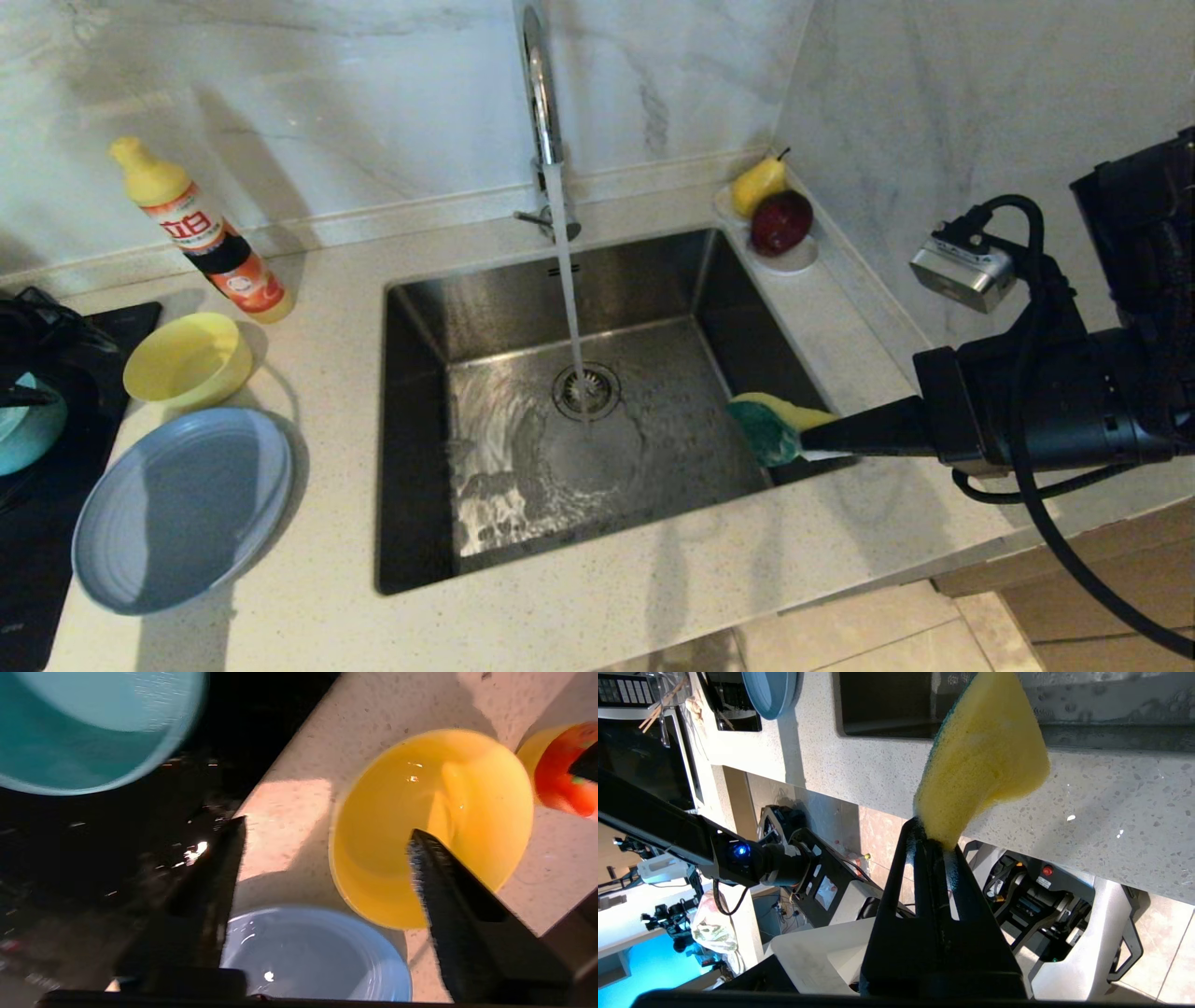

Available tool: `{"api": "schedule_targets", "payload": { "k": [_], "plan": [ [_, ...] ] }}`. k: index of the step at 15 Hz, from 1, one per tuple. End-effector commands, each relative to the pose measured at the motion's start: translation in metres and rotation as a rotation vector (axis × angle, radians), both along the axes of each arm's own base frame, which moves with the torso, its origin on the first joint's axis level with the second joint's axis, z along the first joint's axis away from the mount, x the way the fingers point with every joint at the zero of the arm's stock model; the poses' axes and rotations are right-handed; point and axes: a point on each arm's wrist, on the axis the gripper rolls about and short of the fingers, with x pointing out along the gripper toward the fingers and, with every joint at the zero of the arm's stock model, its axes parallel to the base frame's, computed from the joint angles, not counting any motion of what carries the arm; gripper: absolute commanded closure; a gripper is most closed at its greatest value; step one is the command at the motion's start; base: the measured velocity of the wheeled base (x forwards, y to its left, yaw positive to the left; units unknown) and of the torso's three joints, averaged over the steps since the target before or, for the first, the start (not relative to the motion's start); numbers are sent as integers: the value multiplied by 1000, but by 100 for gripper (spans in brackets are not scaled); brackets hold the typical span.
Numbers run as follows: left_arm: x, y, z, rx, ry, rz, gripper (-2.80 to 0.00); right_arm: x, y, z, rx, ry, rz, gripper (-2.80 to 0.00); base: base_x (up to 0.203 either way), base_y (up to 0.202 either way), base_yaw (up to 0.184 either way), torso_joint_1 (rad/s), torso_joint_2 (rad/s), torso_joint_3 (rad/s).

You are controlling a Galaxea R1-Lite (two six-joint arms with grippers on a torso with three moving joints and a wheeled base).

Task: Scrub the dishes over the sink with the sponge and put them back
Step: Wash the bowl

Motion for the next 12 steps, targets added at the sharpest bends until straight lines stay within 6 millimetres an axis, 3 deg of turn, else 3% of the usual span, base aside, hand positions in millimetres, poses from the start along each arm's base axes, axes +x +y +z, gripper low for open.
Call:
{"api": "schedule_targets", "payload": {
  "k": [1,5,12],
  "plan": [
    [14,-2,-14,-5,36,-6,-280,2,1,-2,-3,11,1,0,0,0,0,0,0,0],
    [30,-18,-21,19,64,-39,-280,1,-1,-3,-4,14,-4,0,0,0,0,0,0,0],
    [42,-15,-36,32,110,-17,-280,1,-2,-6,-10,21,-7,0,0,0,0,0,0,0]
  ]
}}
